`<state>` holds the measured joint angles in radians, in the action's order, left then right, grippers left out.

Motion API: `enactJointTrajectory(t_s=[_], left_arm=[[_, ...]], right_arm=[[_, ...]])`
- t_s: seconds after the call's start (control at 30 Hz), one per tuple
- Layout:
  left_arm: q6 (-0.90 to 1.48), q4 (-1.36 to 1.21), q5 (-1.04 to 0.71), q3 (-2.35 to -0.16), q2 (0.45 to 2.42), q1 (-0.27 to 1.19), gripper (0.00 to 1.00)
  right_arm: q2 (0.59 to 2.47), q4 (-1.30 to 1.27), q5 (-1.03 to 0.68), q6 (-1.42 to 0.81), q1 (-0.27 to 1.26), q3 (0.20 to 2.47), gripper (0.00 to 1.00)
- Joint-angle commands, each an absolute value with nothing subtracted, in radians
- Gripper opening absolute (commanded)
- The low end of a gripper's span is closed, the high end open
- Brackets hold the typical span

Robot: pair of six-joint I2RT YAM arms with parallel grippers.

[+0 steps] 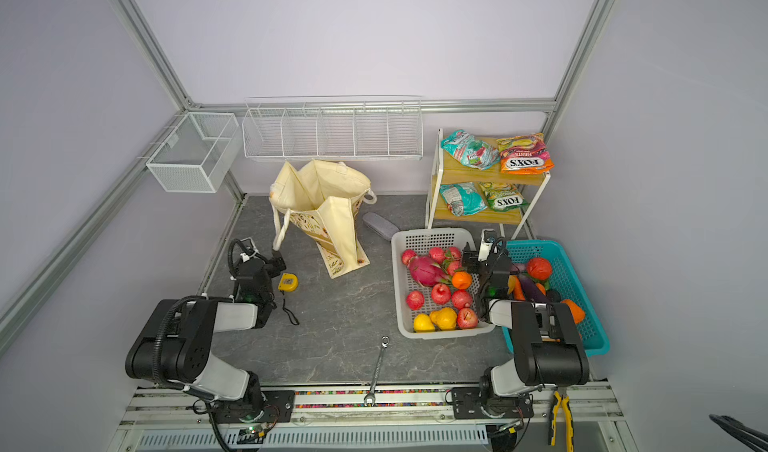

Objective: Place the food into the grocery bag and tie it

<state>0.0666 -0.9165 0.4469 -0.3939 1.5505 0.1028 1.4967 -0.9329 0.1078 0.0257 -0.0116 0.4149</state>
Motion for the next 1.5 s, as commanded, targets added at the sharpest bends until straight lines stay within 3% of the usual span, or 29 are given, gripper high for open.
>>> enactJointTrajectory(t_s=[0.0,1.3,1.47], left_arm=[[0.053,-0.944,0.442,-0.382,1.560,0.098,0.99],[0.064,-0.872,0.443,-0.400,1.533,0.098,0.97],[0.007,-0.704,0.428,-0.445,1.394,0.124,0.97]], right_arm=[[1.528,-0.857,0.091,0.031,-0.002,0.388,0.88],[1.523,-0.855,0.075,0.025,-0.011,0.387,0.88],[1.353,-0.413,0.151,-0.019,0.002,0.559,0.88]])
